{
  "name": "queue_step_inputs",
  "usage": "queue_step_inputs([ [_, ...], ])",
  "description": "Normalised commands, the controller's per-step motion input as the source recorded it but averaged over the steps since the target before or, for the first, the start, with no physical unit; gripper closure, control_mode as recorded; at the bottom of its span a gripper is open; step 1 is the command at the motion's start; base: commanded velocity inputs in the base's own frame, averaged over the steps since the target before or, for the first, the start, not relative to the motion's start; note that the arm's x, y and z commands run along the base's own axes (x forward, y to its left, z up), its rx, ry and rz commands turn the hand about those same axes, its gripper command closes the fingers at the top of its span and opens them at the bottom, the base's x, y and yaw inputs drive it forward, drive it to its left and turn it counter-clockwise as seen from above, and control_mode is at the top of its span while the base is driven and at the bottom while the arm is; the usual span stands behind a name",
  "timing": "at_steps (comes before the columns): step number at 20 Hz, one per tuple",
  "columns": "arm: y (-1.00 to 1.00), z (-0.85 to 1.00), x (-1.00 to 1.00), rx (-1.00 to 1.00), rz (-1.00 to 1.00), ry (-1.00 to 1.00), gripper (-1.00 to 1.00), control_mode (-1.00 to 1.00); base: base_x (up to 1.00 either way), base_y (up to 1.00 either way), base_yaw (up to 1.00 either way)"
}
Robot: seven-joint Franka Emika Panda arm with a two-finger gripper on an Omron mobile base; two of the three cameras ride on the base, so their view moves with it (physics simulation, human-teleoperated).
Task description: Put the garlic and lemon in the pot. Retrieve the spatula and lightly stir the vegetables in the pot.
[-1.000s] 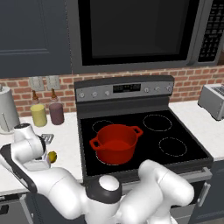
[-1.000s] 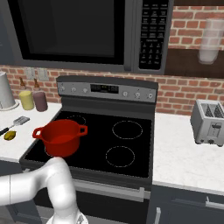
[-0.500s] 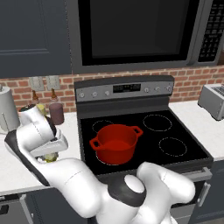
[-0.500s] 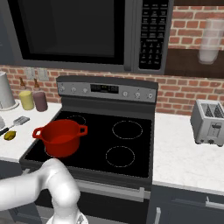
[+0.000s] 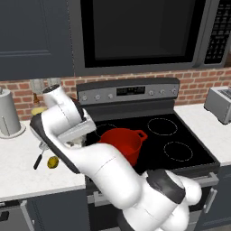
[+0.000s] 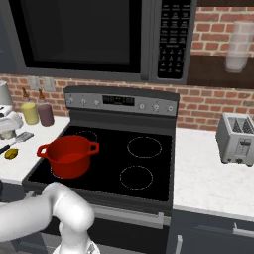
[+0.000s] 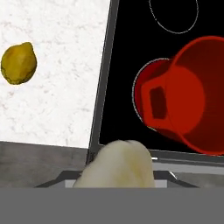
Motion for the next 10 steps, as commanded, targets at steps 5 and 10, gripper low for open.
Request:
queue_step_inputs([
  [5,-1.00,-0.15,0.14,0.05,0.10,0.13,1.00,-1.00,0.00,0.00,0.00],
  [10,-1.00,-0.27,0.35,0.05,0.05,0.21,1.00,-1.00,0.00,0.00,0.00],
])
